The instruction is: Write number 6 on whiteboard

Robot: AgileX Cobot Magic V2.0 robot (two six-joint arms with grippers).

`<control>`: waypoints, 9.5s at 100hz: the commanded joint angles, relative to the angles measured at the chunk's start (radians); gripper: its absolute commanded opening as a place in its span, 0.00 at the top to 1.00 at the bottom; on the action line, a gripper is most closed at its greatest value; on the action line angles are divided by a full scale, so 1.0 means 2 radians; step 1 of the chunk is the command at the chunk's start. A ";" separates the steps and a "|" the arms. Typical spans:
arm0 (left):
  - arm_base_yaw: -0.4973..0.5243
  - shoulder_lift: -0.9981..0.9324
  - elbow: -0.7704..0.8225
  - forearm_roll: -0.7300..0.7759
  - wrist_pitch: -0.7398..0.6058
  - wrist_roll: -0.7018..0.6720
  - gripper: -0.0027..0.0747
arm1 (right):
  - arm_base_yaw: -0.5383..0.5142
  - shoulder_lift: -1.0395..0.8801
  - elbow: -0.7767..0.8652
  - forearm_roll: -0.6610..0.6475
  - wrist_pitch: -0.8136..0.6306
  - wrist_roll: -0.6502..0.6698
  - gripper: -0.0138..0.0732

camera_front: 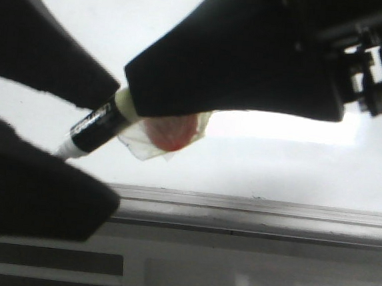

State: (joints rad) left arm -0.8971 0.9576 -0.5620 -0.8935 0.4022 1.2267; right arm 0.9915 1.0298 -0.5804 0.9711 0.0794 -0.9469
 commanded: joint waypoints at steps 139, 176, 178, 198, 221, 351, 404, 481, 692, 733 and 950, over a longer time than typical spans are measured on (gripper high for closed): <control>0.001 -0.374 0.145 -0.163 -0.212 -0.106 0.99 | -0.198 -0.107 -0.080 -0.276 0.046 0.042 0.90; 0.001 -0.374 0.145 -0.163 -0.198 -0.106 0.99 | -0.199 -0.079 -0.080 -0.297 0.042 0.042 0.90; 0.001 -0.374 0.145 -0.163 -0.198 -0.106 0.99 | -0.199 -0.077 -0.080 -0.297 0.041 0.042 0.90; 0.001 -0.374 0.145 -0.163 -0.201 -0.106 0.99 | -0.199 -0.066 -0.080 -0.298 0.028 0.042 0.90; 0.001 -0.374 0.145 -0.161 -0.201 -0.106 0.99 | -0.199 -0.073 -0.080 -0.253 0.037 0.042 0.90; 0.001 -0.374 0.145 -0.162 -0.206 -0.106 0.99 | -0.199 -0.156 -0.081 -0.158 0.211 0.042 0.92; 0.001 -0.374 0.145 -0.162 -0.205 -0.106 0.99 | -0.127 -0.161 -0.080 -0.584 0.067 0.527 0.92; 0.001 -0.374 0.145 -0.162 -0.205 -0.106 0.99 | -0.131 -0.191 0.038 -0.665 -0.023 0.526 0.91; 0.001 -0.374 0.145 -0.163 -0.241 -0.106 0.99 | -0.158 -0.078 0.015 -0.635 0.135 0.526 0.91; 0.001 -0.374 0.145 -0.163 -0.241 -0.106 0.99 | -0.178 -0.103 -0.028 -0.639 0.129 0.526 0.91; 0.001 0.091 -0.098 0.004 0.148 -0.022 0.51 | 0.118 -0.053 -0.091 -0.564 0.138 0.526 0.91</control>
State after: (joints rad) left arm -0.8971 1.1544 -0.7240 -0.8434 0.7150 1.1782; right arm 1.2267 0.9303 -0.7305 -0.1529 0.4394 0.1129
